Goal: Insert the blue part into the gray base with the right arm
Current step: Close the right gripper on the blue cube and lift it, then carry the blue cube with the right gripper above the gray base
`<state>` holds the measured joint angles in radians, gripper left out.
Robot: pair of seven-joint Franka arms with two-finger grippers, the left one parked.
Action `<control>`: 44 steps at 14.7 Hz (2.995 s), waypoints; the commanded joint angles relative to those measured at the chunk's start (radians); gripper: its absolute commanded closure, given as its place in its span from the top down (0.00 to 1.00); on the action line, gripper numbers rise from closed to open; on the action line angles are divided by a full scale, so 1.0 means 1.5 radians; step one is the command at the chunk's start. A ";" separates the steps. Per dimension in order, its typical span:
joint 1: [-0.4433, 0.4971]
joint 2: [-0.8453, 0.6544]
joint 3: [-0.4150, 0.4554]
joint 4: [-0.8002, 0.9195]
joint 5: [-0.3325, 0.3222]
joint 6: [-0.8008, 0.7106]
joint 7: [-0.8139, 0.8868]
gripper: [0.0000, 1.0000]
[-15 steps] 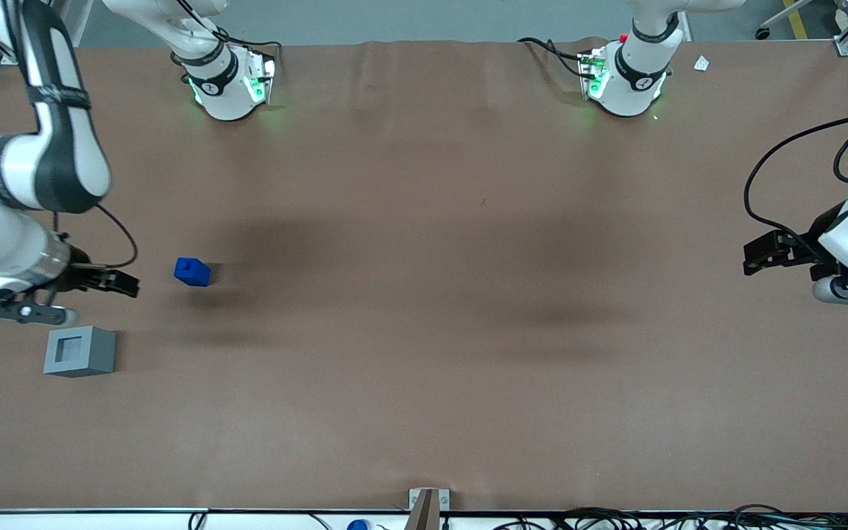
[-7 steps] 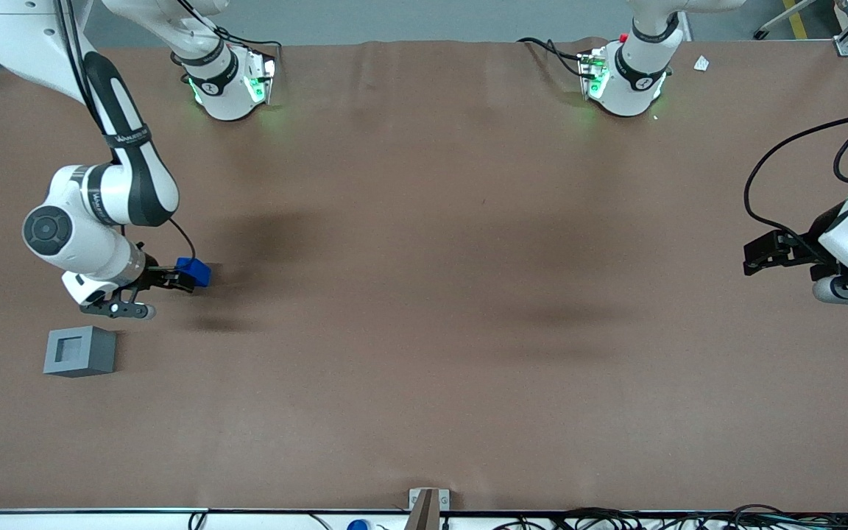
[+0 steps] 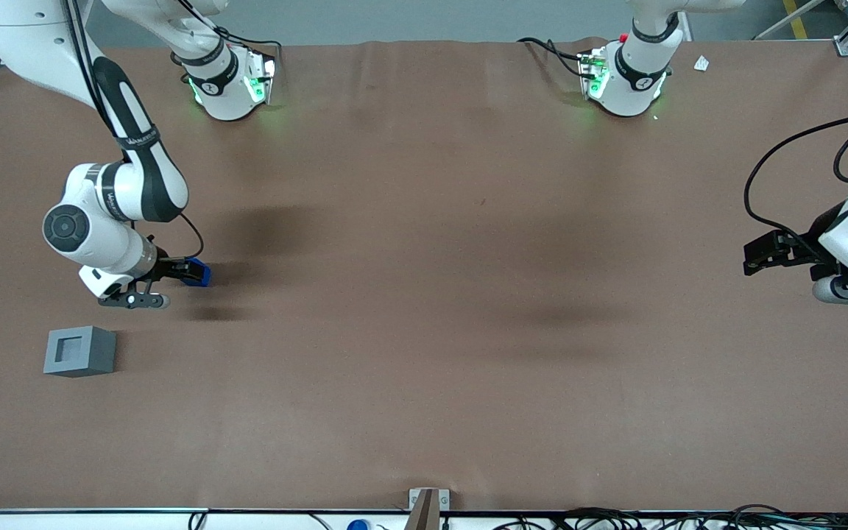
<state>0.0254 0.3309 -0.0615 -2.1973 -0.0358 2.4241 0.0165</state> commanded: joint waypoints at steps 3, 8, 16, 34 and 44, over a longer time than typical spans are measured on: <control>-0.004 0.002 0.003 -0.011 0.031 0.006 -0.016 0.95; 0.000 0.002 0.006 -0.021 0.034 0.006 -0.017 0.80; 0.002 0.003 0.011 -0.022 0.034 -0.006 -0.018 0.45; -0.124 0.122 0.011 0.419 0.079 -0.332 -0.203 0.00; -0.164 0.279 0.009 0.656 0.045 -0.370 -0.291 0.00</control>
<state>-0.1911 0.7086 -0.0602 -1.2956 0.0496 1.8988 -0.4014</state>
